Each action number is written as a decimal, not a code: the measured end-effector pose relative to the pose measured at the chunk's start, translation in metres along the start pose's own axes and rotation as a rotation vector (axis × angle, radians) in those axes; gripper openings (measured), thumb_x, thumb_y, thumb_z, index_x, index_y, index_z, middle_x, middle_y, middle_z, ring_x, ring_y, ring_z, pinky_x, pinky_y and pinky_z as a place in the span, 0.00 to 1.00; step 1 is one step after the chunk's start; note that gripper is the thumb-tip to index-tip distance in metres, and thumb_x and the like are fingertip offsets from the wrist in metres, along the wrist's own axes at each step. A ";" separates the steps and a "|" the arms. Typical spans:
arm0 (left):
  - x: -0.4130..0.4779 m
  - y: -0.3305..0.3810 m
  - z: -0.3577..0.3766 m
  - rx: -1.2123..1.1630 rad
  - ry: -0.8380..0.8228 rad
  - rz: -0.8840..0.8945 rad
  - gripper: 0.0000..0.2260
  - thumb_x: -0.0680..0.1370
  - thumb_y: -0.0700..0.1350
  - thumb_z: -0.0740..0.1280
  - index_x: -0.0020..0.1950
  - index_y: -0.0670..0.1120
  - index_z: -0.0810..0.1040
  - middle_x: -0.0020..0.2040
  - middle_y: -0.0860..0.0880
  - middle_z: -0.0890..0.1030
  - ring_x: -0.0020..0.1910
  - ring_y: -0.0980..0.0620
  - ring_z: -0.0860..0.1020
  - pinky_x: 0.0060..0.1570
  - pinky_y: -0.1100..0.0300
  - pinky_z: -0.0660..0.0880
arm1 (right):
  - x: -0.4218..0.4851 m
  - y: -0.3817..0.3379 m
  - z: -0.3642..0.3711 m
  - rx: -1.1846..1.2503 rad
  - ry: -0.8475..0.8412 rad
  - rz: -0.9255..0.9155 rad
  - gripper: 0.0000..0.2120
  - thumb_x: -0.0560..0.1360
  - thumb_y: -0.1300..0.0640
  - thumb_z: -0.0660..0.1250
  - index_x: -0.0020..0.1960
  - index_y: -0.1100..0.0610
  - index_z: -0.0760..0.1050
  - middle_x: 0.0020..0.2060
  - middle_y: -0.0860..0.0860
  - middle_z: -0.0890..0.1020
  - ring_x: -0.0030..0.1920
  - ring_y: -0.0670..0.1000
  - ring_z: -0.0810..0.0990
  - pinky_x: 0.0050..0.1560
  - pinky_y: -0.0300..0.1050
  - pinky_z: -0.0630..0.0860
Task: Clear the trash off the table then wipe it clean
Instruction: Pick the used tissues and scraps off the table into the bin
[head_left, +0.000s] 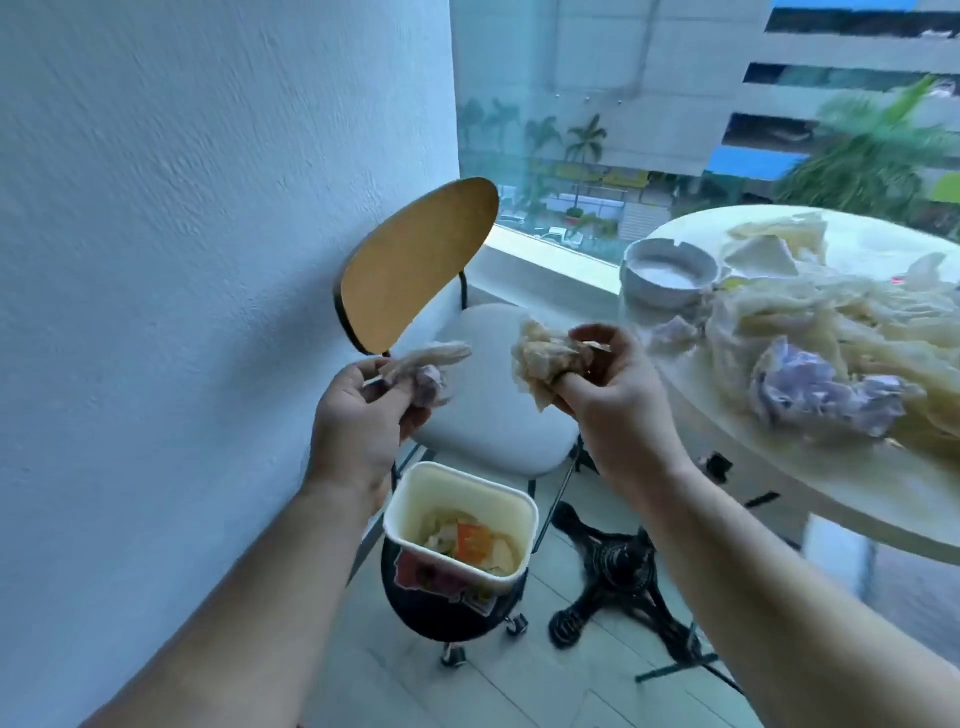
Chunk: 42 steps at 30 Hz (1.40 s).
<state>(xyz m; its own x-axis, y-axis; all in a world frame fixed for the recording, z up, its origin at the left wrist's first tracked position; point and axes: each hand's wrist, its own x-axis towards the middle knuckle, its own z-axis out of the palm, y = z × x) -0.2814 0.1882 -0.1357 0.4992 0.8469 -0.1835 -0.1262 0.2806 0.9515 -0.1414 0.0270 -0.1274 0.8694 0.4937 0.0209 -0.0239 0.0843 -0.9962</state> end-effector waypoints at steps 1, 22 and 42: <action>0.003 -0.010 -0.008 0.019 0.037 -0.026 0.06 0.79 0.35 0.73 0.53 0.42 0.78 0.50 0.41 0.87 0.46 0.47 0.87 0.51 0.52 0.84 | -0.001 0.015 0.004 -0.050 -0.001 0.027 0.16 0.71 0.67 0.69 0.56 0.52 0.78 0.50 0.58 0.87 0.53 0.63 0.86 0.58 0.67 0.81; 0.021 -0.219 -0.069 0.514 0.049 -0.517 0.25 0.79 0.41 0.72 0.76 0.47 0.75 0.72 0.48 0.77 0.65 0.47 0.80 0.71 0.43 0.73 | 0.001 0.217 0.009 -0.794 -0.392 0.446 0.19 0.80 0.63 0.62 0.67 0.48 0.79 0.60 0.45 0.83 0.44 0.53 0.87 0.50 0.55 0.85; 0.004 -0.097 -0.012 0.557 0.062 -0.034 0.05 0.78 0.43 0.70 0.49 0.53 0.82 0.47 0.52 0.85 0.48 0.50 0.82 0.50 0.52 0.80 | -0.021 0.064 -0.018 -0.777 -0.080 0.081 0.11 0.81 0.60 0.64 0.57 0.51 0.84 0.49 0.46 0.86 0.49 0.48 0.84 0.53 0.44 0.80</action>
<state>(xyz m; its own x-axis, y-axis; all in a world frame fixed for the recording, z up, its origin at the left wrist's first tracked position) -0.2775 0.1694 -0.2318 0.4412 0.8713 -0.2148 0.3692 0.0420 0.9284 -0.1525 0.0061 -0.1927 0.8406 0.5360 -0.0777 0.2922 -0.5696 -0.7682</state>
